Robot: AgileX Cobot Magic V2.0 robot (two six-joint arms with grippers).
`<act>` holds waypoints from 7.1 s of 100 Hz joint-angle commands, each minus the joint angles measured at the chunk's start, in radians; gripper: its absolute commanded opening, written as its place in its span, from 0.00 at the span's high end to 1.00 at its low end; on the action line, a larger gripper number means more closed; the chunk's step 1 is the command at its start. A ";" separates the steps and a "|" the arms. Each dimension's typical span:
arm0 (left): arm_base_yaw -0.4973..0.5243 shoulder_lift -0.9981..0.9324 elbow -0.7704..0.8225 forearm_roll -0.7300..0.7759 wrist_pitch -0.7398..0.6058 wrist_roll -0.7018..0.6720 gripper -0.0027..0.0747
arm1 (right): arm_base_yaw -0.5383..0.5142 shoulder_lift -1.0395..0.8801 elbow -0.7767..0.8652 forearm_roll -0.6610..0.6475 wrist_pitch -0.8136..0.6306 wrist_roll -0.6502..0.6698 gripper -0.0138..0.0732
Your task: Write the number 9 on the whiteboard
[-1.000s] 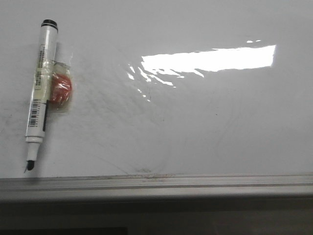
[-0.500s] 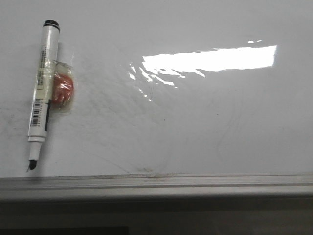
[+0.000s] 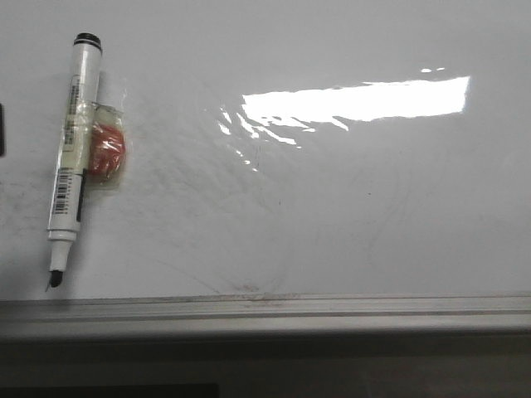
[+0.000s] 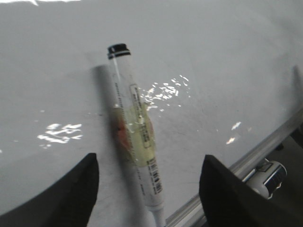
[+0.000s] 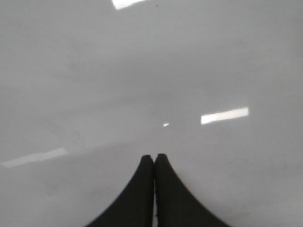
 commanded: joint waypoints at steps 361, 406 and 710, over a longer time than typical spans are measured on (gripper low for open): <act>0.024 -0.078 -0.108 0.285 -0.118 -0.016 0.58 | 0.737 0.861 -0.975 -0.171 0.319 -0.032 0.91; -0.015 -0.013 -0.108 0.298 -0.104 -0.016 0.57 | 0.901 0.858 -0.896 -0.059 0.408 -0.020 0.91; -0.134 0.112 -0.096 -0.734 -0.203 0.353 0.51 | 1.007 0.804 -0.879 -0.076 0.303 -0.001 0.92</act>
